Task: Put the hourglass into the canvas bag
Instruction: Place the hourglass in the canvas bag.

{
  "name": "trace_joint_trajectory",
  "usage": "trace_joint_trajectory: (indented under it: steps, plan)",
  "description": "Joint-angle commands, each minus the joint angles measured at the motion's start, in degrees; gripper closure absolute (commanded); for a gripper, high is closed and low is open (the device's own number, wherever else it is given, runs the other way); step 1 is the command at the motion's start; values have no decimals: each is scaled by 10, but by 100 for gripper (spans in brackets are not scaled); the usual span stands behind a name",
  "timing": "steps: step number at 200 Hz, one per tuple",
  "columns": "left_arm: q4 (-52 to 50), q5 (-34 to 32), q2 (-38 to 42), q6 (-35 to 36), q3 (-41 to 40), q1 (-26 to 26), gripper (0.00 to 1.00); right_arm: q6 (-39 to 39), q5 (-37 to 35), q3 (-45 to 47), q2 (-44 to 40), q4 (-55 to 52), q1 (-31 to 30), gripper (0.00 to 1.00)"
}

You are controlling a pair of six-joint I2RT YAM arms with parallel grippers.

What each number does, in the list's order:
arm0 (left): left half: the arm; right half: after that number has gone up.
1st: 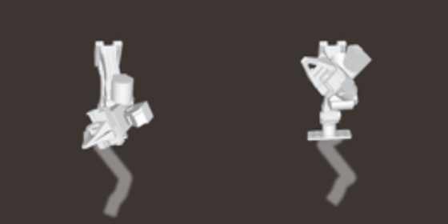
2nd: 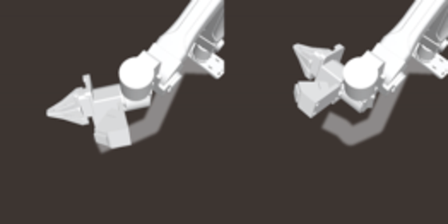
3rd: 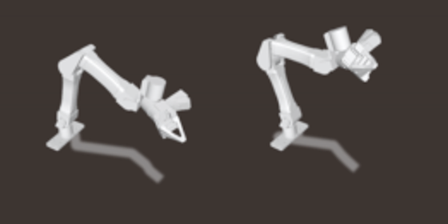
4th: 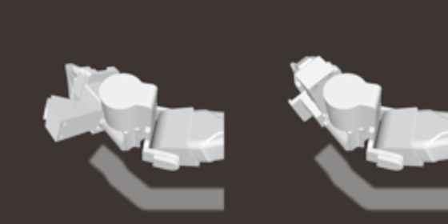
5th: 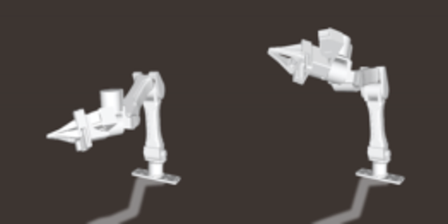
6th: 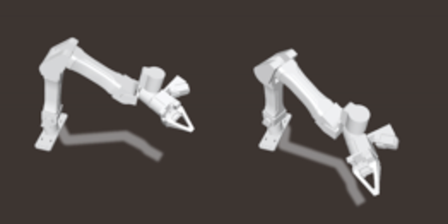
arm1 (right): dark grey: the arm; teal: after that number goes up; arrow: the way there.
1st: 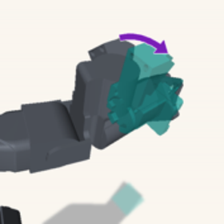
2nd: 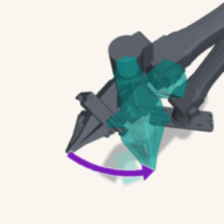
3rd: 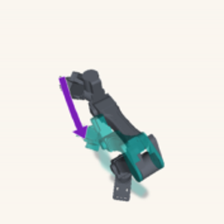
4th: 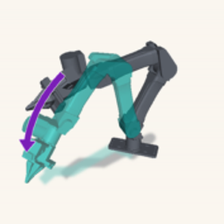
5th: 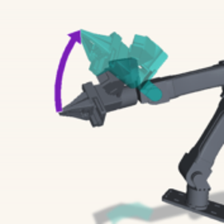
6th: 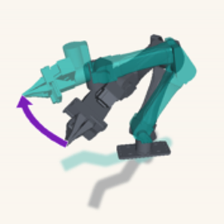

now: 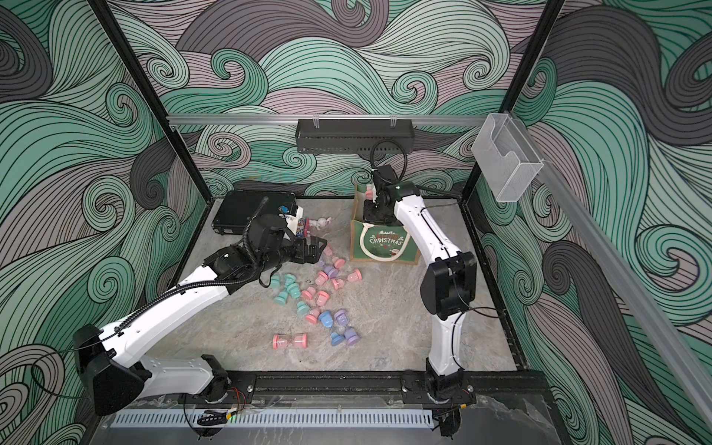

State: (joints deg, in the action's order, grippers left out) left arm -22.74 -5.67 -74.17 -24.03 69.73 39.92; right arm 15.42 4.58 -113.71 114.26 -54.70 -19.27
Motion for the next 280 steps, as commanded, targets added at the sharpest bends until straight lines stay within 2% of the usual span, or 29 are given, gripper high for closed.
trace_joint_trajectory:
  steps: [1, 130, 227, 280]
  plan:
    - [15, 12, -4, -12, 10, -5, 1, 6, 12, 2, 8, -4, 5, 76]
    - [33, -1, 32, -27, -31, -14, 1, 7, -33, 138, 20, 80, 13, 66]
    - [37, 1, 32, -36, -31, -20, 1, 13, -36, 143, -30, 87, 13, 42]
    - [36, 0, 42, -36, -34, -21, 2, 19, -28, 146, -95, 87, 9, 36]
